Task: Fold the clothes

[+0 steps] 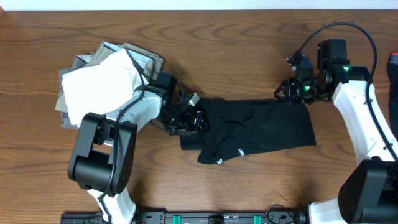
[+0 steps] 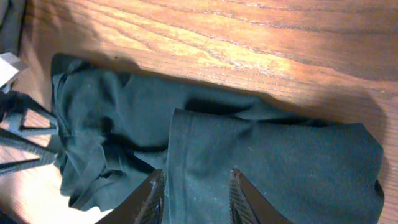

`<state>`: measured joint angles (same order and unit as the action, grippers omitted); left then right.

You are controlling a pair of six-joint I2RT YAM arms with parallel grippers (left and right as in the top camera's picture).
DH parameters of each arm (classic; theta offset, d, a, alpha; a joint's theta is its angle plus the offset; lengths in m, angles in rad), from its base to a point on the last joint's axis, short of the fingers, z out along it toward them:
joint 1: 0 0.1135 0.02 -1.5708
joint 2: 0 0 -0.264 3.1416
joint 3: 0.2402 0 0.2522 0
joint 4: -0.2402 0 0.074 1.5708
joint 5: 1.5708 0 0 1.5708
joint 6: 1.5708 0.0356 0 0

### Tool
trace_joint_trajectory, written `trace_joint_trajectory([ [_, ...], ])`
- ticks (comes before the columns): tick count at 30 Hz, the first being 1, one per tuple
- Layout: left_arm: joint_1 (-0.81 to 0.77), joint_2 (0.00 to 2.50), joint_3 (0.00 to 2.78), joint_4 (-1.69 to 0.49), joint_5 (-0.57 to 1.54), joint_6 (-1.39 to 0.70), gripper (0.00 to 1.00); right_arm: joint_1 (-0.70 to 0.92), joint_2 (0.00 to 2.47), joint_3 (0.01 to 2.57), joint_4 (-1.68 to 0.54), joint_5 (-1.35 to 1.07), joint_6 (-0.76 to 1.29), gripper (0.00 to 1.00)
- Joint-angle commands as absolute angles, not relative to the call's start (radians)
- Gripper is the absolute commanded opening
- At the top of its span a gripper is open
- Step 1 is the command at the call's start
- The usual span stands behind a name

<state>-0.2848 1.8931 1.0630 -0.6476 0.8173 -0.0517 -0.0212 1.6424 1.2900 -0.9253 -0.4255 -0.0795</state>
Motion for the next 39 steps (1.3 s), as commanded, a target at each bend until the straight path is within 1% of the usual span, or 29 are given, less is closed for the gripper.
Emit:
trace_joint_trajectory([
  [1,-0.235,1.866,1.054,-0.691,0.695,-0.065,0.97,-0.019,1.636,1.298,-0.925,-0.43,-0.068,0.33],
  [3,-0.197,1.835,1.054,-0.699,0.683,-0.051,1.0,-0.019,1.635,1.298,-0.925,-0.43,-0.068,0.33],
  [5,-0.166,1.813,1.054,-0.699,0.683,-0.028,0.98,-0.019,1.635,1.298,-0.924,-0.43,-0.068,0.33],
  [8,-0.133,1.816,1.049,-0.695,0.676,0.002,0.98,-0.019,1.636,1.298,-0.923,-0.43,-0.068,0.33],
  [12,-0.131,1.849,1.035,-0.682,0.66,0.004,0.98,-0.019,1.636,1.298,-0.924,-0.43,-0.068,0.33],
  [15,-0.144,1.893,1.032,-0.669,0.735,0.004,0.98,-0.019,1.636,1.298,-0.923,-0.43,-0.068,0.33],
  [21,-0.197,1.939,1.032,-0.606,0.966,0.034,0.98,-0.019,1.636,1.298,-0.923,-0.43,-0.068,0.33],
  [29,-0.278,1.938,1.032,-0.593,0.971,0.098,0.98,-0.019,1.636,1.298,-0.923,-0.43,-0.068,0.33],
  [35,-0.329,1.938,1.032,-0.549,0.962,0.094,0.98,-0.019,1.636,1.298,-0.923,-0.43,-0.068,0.33],
  [37,-0.338,1.938,1.032,-0.533,0.921,0.068,1.0,-0.019,1.636,1.298,-0.924,-0.43,-0.068,0.33],
  [39,-0.341,1.938,1.032,-0.52,0.879,0.035,0.95,-0.019,1.636,1.298,-0.925,-0.43,-0.068,0.33],
])
